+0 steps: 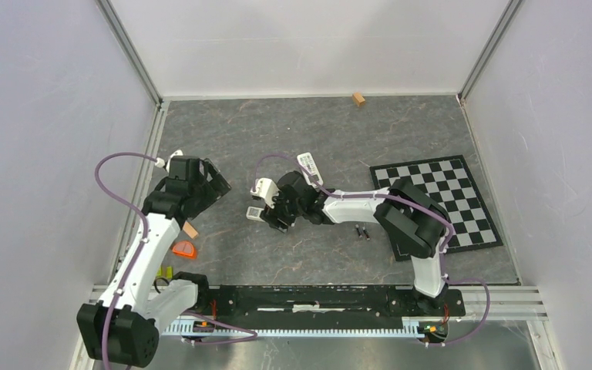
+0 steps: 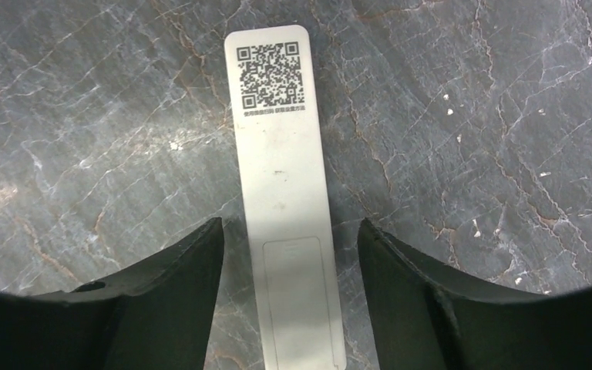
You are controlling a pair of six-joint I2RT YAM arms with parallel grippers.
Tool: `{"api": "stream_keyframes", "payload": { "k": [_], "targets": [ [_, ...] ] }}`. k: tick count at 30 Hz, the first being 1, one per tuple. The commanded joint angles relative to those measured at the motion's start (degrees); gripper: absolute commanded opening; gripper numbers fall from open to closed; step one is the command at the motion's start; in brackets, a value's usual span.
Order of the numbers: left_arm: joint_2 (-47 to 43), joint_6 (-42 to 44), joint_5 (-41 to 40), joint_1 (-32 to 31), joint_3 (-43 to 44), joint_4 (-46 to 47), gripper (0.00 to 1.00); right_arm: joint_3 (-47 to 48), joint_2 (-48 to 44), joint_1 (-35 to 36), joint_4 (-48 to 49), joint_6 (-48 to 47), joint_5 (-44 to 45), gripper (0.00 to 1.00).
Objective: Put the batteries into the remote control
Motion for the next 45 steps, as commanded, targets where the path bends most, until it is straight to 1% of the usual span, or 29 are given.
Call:
{"api": "stream_keyframes", "payload": {
  "k": [1,2,4,5,7,8,10,13,17,22,23,25,28,32,38,40,42,44,45],
  "targets": [
    [-3.6,2.4,-2.0,0.6,2.8,-1.8,1.0,3.5,1.6,-0.1,1.9,1.0,2.5,0.64],
    [-4.2,2.4,-2.4,0.6,2.9,-2.1,1.0,3.7,1.8,-0.2,1.9,1.4,3.1,0.6],
    [-5.4,2.5,-2.9,0.6,3.1,-2.4,1.0,3.6,1.6,-0.2,2.5,2.5,4.9,0.49],
    [-5.9,2.6,-2.9,0.6,3.1,-2.5,1.0,3.0,1.0,-0.2,3.4,3.6,7.0,0.42],
    [-7.1,3.4,-2.3,0.6,3.4,-2.4,1.0,1.0,-1.0,-0.5,6.0,6.1,10.7,0.33],
    [-8.2,3.7,-1.8,0.6,3.4,-2.0,1.0,-0.5,-2.6,-0.8,7.5,7.7,11.7,0.29],
    [-10.9,5.0,0.1,0.6,2.3,1.2,1.0,-3.4,-5.9,-1.7,10.4,10.2,13.2,0.24],
    [-14.4,6.3,3.6,0.6,0.4,5.4,1.0,-6.3,-10.8,-3.8,12.5,16.0,15.4,0.21],
    [-16.3,7.4,9.9,0.6,-1.4,10.2,1.0,-9.6,-16.3,-7.7,11.3,21.3,22.5,0.2],
    [-16.1,7.6,12.9,0.6,-2.6,12.8,1.0,-10.0,-16.9,-14.5,1.9,28.9,33.7,0.21],
    [-16.0,7.5,13.5,0.6,-2.9,13.3,1.0,-10.1,-16.6,-16.2,-0.1,30.8,34.8,0.2],
    [-16.1,7.6,14.7,0.6,-3.3,14.6,1.0,-10.3,-15.4,-19.4,-3.5,33.3,36.6,0.22],
    [-16.1,7.5,16.7,0.6,-4.4,16.6,1.0,-10.9,-13.2,-23.3,-3.9,32.8,33.8,0.23],
    [-14.6,7.9,18.3,0.6,-4.5,16.9,1.0,-10.5,-10.3,-25.8,-3.8,31.0,31.8,0.24],
    [-13.3,8.3,18.5,0.6,-4.7,17.4,1.0,-8.6,-7.3,-27.8,-6.0,30.8,28.5,0.3],
    [-13.3,8.4,18.0,0.6,-4.8,17.5,1.0,-7.7,-7.1,-27.8,-7.6,30.7,28.2,0.38],
    [-13.3,8.5,17.6,0.6,-4.7,17.5,1.0,-7.1,-7.5,-27.9,-8.8,30.6,28.7,0.6],
    [-13.5,8.7,17.2,0.6,-4.6,17.5,1.0,-6.9,-8.7,-27.8,-9.0,29.6,28.8,0.75],
    [-13.5,8.9,16.9,0.6,-4.7,17.4,1.0,-6.8,-9.5,-27.8,-9.1,29.3,28.9,0.78]
  ]
}}
